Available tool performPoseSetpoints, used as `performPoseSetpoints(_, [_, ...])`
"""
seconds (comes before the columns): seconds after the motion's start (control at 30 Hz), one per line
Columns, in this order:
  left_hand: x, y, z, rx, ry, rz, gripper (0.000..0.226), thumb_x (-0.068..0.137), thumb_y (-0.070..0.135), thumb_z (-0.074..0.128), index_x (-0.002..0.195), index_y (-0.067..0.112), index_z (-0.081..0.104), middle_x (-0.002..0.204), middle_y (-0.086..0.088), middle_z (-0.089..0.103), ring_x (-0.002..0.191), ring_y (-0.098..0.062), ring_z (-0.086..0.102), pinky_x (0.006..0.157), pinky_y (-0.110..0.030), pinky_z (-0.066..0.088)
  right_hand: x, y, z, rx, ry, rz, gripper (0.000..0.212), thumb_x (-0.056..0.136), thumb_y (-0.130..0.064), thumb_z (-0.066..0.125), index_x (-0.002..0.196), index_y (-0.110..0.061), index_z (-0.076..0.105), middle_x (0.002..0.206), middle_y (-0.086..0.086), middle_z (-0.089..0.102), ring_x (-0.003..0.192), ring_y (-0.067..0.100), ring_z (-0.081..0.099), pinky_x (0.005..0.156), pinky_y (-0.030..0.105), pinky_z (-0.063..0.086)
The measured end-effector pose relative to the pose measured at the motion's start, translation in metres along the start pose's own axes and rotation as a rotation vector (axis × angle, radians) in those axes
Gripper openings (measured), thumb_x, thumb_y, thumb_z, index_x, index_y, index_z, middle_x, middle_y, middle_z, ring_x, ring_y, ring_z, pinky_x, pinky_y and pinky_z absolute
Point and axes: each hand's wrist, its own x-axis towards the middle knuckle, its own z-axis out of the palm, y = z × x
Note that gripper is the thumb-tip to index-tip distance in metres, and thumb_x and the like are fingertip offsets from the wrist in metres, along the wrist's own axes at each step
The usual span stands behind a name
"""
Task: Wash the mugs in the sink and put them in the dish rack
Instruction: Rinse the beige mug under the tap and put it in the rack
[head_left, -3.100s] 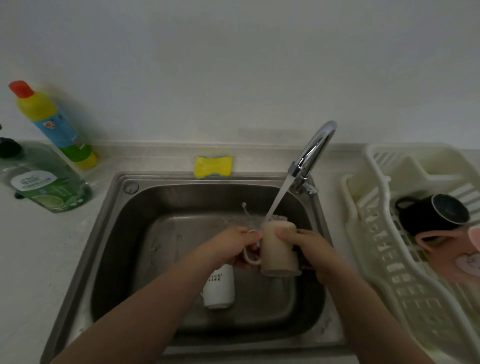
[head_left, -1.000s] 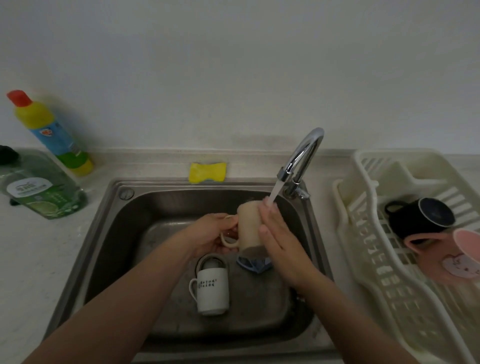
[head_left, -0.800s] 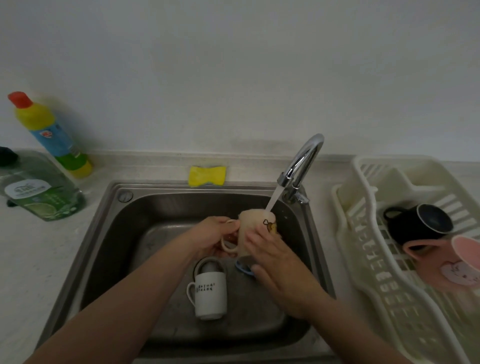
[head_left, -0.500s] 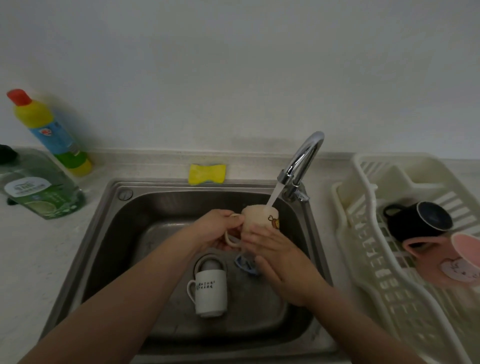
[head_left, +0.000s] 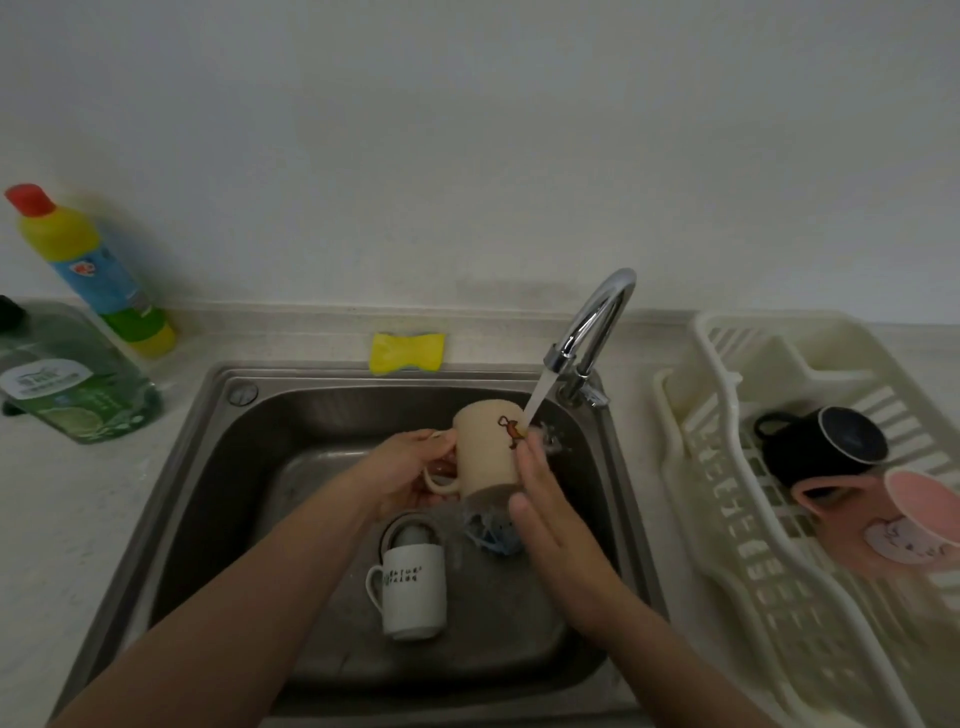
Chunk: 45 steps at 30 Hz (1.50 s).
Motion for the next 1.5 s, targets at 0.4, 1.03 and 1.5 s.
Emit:
performPoseSetpoints(0.4, [-0.002,0.017,0.03,0.155,-0.058,0.051,0.018,0.101,0.026,0.052,0.095,0.013,0.063,0.078,-0.007,0.065,0.058,-0.014,0.063,0.053,-0.028,0.053,0.015,0.012,-0.017,-0.489,0.045,-0.171,0.071,0.092,-0.061,0.007,0.153,-0.024,0.013,0.161,-0.013,0.0,0.145,0.001,-0.017,0.122,0.03,-0.002])
performPoseSetpoints(1.03, [-0.007,0.008,0.011,0.168,-0.007,0.069,0.022,0.1,0.031,0.054,0.1,0.011,0.063,0.087,-0.012,0.068,0.065,-0.018,0.066,0.055,-0.03,0.056,0.05,0.004,-0.013,-0.474,0.052,-0.226,0.058,0.101,-0.043,0.029,0.154,-0.022,0.014,0.158,-0.016,-0.002,0.141,-0.008,-0.018,0.121,0.031,-0.001])
performPoseSetpoints(1.5, [-0.01,0.002,-0.005,-0.018,0.006,0.061,0.02,0.1,0.031,0.051,0.102,0.013,0.06,0.077,-0.004,0.07,0.058,-0.017,0.066,0.053,-0.028,0.055,0.007,-0.01,0.004,0.123,0.011,0.092,0.064,0.097,-0.054,0.029,0.152,-0.04,-0.001,0.154,-0.028,-0.004,0.14,-0.007,0.002,0.11,0.018,0.008])
